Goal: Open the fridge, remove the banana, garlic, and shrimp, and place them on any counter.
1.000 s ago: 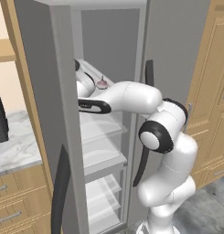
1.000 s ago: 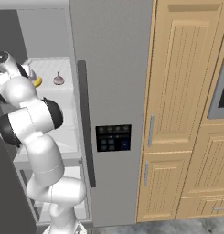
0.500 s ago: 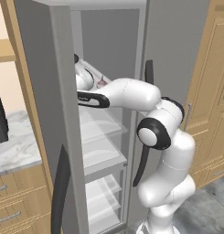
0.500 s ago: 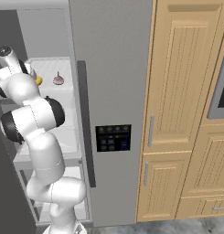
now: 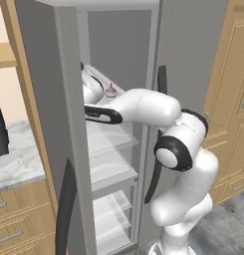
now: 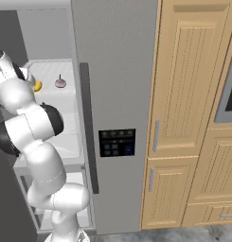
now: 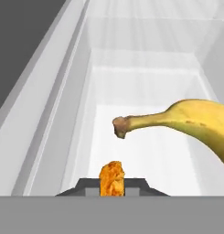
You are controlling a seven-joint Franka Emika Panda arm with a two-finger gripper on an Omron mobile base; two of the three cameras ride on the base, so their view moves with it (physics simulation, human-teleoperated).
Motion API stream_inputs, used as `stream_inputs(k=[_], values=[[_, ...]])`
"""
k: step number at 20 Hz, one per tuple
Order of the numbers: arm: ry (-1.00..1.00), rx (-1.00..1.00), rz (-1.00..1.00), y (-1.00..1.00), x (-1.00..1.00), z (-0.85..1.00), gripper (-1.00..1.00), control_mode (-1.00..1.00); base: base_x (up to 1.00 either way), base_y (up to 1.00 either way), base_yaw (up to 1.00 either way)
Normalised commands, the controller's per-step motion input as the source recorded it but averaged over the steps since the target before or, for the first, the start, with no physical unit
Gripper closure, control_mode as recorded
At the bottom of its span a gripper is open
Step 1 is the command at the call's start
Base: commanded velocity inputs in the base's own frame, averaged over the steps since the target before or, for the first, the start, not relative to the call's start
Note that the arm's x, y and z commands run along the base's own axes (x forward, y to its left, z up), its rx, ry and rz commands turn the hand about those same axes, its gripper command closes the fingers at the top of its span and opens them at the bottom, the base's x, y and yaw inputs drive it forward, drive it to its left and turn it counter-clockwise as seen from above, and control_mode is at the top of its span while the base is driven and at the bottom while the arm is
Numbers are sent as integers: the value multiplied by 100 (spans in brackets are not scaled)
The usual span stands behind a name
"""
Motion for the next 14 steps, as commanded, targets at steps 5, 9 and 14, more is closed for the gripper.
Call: stream_inputs(k=[5,9,14], values=[[-12,3,-13,-17,-75,41,100,-100,0,0,0],[-22,12,-11,-56,-100,99,100,-100,0,0,0],[-4,5,-9,-84,-100,57,100,-100,0,0,0]])
